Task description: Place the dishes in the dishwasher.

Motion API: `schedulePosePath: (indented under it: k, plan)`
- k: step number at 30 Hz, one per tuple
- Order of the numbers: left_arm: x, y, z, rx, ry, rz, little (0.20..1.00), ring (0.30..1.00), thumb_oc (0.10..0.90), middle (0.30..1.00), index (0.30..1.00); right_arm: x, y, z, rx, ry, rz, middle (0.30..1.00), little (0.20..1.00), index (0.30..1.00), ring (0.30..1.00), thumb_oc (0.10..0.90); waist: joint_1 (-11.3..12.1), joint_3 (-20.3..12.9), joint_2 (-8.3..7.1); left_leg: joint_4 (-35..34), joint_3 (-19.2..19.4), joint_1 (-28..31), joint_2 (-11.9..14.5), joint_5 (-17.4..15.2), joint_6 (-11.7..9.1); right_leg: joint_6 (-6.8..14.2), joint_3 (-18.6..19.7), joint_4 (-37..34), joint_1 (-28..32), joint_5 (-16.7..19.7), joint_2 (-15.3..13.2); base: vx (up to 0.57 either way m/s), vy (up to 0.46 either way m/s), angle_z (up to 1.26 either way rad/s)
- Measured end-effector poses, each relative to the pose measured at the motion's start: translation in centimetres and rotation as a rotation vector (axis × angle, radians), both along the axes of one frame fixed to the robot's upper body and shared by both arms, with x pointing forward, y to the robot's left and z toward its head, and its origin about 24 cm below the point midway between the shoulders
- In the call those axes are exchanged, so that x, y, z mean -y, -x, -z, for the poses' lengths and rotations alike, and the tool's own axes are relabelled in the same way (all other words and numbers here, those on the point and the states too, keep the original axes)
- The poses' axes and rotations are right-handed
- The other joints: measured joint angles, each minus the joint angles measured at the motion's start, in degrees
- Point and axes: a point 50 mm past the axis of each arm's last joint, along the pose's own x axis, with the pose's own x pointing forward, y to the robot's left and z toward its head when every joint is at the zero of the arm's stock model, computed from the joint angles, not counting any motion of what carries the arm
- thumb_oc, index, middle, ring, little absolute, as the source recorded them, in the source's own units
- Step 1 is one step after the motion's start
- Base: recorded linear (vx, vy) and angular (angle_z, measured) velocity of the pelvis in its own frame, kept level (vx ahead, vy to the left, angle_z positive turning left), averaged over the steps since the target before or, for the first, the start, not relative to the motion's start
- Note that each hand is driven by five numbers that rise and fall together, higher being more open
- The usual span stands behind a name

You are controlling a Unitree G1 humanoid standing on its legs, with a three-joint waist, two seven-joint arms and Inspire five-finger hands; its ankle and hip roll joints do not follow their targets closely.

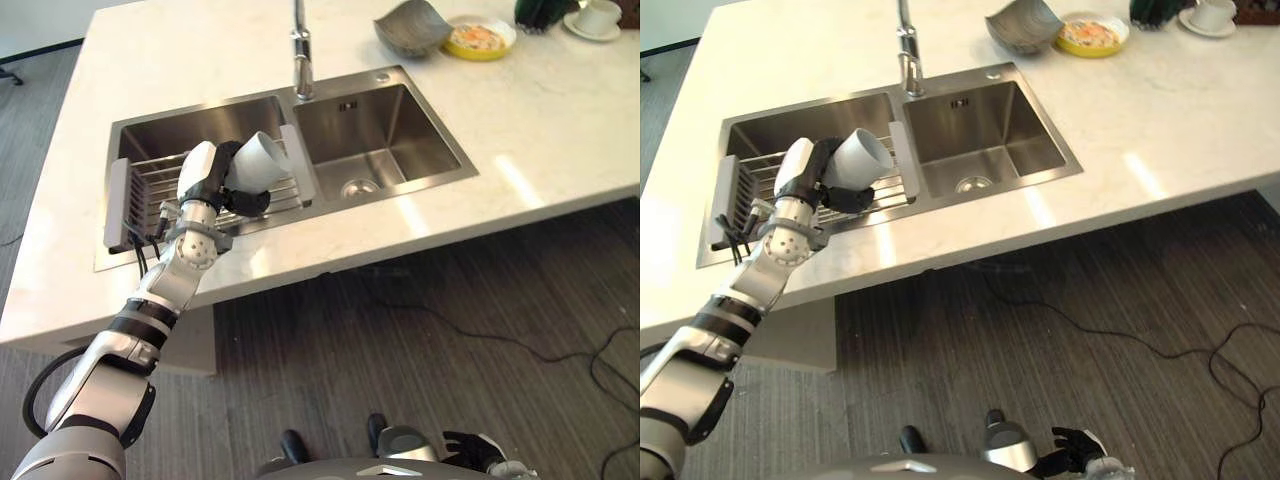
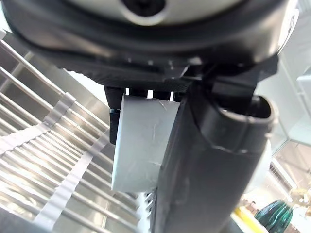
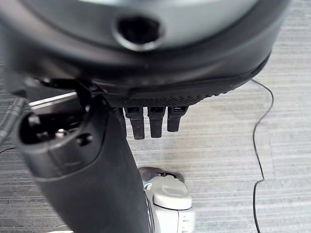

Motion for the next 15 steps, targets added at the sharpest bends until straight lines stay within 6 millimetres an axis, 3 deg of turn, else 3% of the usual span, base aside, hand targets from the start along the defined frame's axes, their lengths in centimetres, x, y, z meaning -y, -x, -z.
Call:
schedulePosePath:
  k: [5,8,9,11,12,15]
  plan:
    - [-1.0,0.8,-3.5,0.189,0.219,-0.021,0.3,0.3,0.4,0.3,0.3,-0.2,0.2,0.1,-0.011,0.011,0.012,0.9,0.9,0.9,0.9,0.8,1.29,-0.69,0.65,-0.01,-1.47,0.22,0.0,0.0,0.0,-0.46,-0.99,-0.64,1.1,0.31,0.08,-0.01,-0.017,0.1]
    - [-2.0,1.6,-3.9,0.243,0.291,-0.036,0.3,0.3,0.4,0.3,0.3,0.1,0.6,0.2,-0.028,0.023,0.018,0.9,0.9,0.9,0.9,0.8,1.85,-1.69,1.93,-0.02,-1.94,0.06,0.03,0.0,0.0,-0.48,-1.4,-0.74,1.17,0.32,0.12,-0.01,-0.029,0.06]
    - [-2.6,2.2,-3.6,0.254,0.317,-0.048,0.3,0.3,0.4,0.3,0.3,0.2,0.9,0.2,-0.034,0.028,0.019,0.9,0.9,0.9,0.9,0.8,2.31,-2.11,2.56,-0.02,-2.32,0.14,0.01,0.0,0.0,-0.6,-1.52,-1.03,1.5,0.41,0.15,-0.04,-0.063,0.09]
    - [-4.9,5.5,-1.1,0.254,0.383,-0.104,0.3,0.3,0.4,0.3,0.3,0.7,2.2,0.1,-0.059,0.047,0.011,0.9,0.9,0.9,0.9,0.8,3.76,-3.64,3.99,-0.01,-3.56,0.28,0.02,0.01,-0.02,-0.92,-2.19,-2.36,2.68,0.62,0.31,-0.05,-0.056,0.12]
    - [-4.9,5.5,-1.1,0.254,0.383,-0.104,0.3,0.3,0.4,0.3,0.3,0.7,2.2,0.1,-0.059,0.047,0.011,0.9,0.9,0.9,0.9,0.8,3.76,-3.64,3.99,-0.01,-3.56,0.28,0.02,0.01,-0.02,-0.92,-2.19,-2.36,2.68,0.62,0.31,-0.06,-0.045,0.23]
    - [-6.0,7.9,2.9,0.167,0.523,-0.182,0.3,0.3,0.4,0.3,0.3,1.0,3.5,0.2,-0.118,0.072,-0.044,0.9,0.9,0.9,0.9,0.8,9.24,-4.46,5.09,0.57,-6.44,-1.1,0.44,0.41,-0.59,-0.92,-4.51,-2.54,2.83,0.61,1.01,-0.12,-0.073,0.4]
